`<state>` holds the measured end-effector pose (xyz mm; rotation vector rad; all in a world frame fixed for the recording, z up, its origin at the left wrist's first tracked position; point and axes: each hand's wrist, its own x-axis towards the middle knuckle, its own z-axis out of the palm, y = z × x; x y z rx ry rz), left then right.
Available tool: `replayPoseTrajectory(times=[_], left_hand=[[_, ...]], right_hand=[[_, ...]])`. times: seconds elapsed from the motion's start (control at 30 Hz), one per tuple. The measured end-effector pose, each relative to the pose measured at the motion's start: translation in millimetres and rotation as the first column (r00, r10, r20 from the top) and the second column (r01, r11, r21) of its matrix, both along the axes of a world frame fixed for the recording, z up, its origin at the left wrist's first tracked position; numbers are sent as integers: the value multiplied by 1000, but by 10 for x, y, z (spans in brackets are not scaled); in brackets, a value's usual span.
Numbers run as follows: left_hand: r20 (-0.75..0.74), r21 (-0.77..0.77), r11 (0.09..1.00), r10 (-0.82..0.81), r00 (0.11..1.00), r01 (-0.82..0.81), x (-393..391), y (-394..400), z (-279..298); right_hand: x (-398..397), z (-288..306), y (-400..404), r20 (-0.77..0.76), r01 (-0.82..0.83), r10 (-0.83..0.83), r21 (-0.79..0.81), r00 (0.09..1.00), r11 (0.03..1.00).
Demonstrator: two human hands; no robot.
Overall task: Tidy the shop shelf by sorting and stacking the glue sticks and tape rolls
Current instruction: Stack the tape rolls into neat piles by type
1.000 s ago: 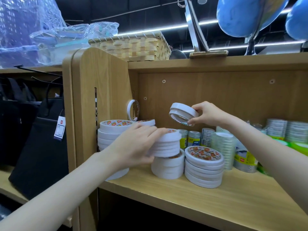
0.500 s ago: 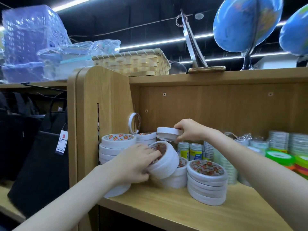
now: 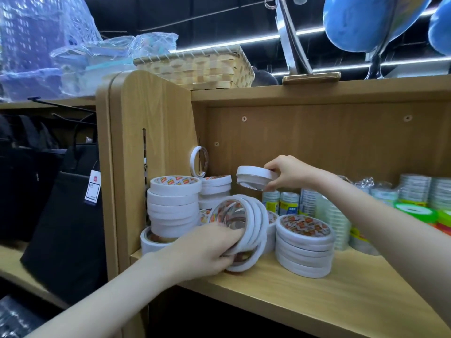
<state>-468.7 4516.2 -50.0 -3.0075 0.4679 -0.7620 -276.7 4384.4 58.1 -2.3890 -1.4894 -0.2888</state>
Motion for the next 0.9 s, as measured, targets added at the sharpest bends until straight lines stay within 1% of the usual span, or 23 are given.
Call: replayPoseTrajectory(times=[0.1, 0.17, 0.2, 0.27, 0.33, 0.4, 0.5, 0.57, 0.63, 0.67, 0.73, 0.77, 0.9], left_hand=[[-108, -30, 998, -65, 992, 62, -54, -107, 78], [-182, -114, 991, -84, 980, 64, -60, -138, 99], [-211, -172, 984, -88, 974, 51, -74, -146, 115], [-265, -273, 962, -50, 963, -25, -127, -153, 168], [-316, -327, 939, -4, 949, -105, -189, -155, 217], [-331, -346, 933, -24, 943, -98, -226, -146, 225], [-342, -327, 944, -72, 937, -47, -266, -156, 206], [-354, -283, 956, -32, 935, -74, -276, -167, 215], [-353, -184, 977, 35, 935, -106, -277, -186, 220], [-338, -104, 988, 77, 938, -118, -287, -195, 220], [-274, 39, 991, 136, 952, -130, -316, -211, 222], [-254, 62, 990, 140, 957, -128, -345, -215, 238], [-297, 51, 997, 76, 952, -63, -432, -164, 244]], right_hand=[[-51, 18, -17, 43, 17, -16, -8, 999, 1000], [-95, 22, -41, 39, 13, -13, 0, 999, 1000], [-116, 25, -57, 42, 13, -13, -2, 999, 1000], [-157, 45, -91, 58, 16, -15, -14, 998, 1000], [-181, 73, -116, 76, 22, -20, -19, 997, 1000], [-202, 96, -131, 84, 28, -27, -14, 996, 1000], [-254, 103, -129, 75, 19, -18, -12, 997, 1000], [-287, 91, -116, 67, 13, -12, -17, 998, 1000], [-308, 72, -101, 65, 9, -8, -26, 998, 1000], [-318, 60, -94, 59, 7, -5, -30, 998, 1000], [-332, 29, -87, 49, 3, -1, -37, 999, 999], [-333, 13, -87, 49, 3, 0, -44, 999, 999], [-311, -28, -92, 63, 18, -14, -68, 998, 998]])
